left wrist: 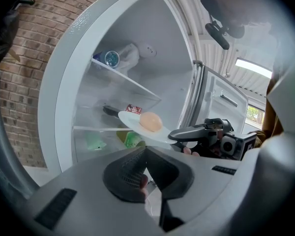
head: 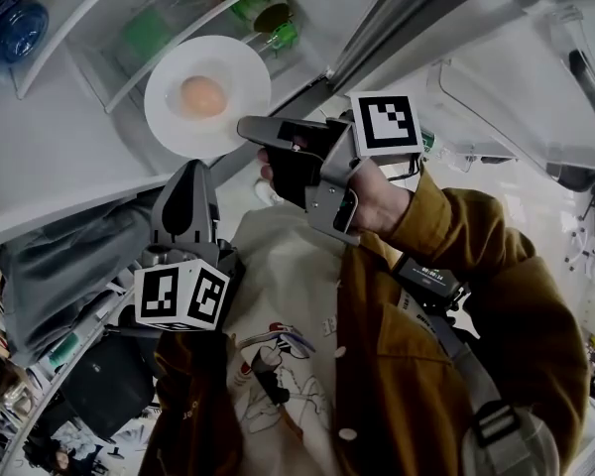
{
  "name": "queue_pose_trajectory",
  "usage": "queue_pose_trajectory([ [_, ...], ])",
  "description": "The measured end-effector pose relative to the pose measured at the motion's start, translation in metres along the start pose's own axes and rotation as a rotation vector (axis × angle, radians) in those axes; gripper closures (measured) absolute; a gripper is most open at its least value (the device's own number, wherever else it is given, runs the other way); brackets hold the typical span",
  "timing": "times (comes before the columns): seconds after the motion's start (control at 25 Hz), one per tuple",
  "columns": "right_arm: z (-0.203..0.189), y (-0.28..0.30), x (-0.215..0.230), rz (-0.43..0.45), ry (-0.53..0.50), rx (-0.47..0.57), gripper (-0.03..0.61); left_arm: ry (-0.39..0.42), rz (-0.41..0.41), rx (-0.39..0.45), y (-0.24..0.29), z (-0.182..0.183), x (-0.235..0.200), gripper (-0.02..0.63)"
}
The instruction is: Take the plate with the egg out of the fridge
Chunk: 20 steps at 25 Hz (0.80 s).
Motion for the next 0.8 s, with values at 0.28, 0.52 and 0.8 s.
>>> queue_pose_trajectory([
  [0.28,-0.0007,-0.0001,0.0009,0.000,0.007,0.000,0.558,-0.008,0.003,-0.001,-0.0023,-0.0008,-0.0010,0.606],
  [0.52,-0.0011,0.0014,0.0033,-0.023,0.016,0.001,0.558,0.004,0.013,0.002,-0.0073,0.0023,-0.0026,0.606],
  [0.8,-0.0018,0.0028,0.0008,-0.004,0.020,-0.016,0.558,0.016,0.012,0.003,-0.0060,0.0001,0.0020,0.606],
])
Point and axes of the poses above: the fingertips, and each gripper's own axes: y forward along the fingers, x to its right, z out of its top, the point moved 9 cm from there along -y, backward along the fingers, and after that the axes turned 1 degree about -z, right-handed, at the moved point
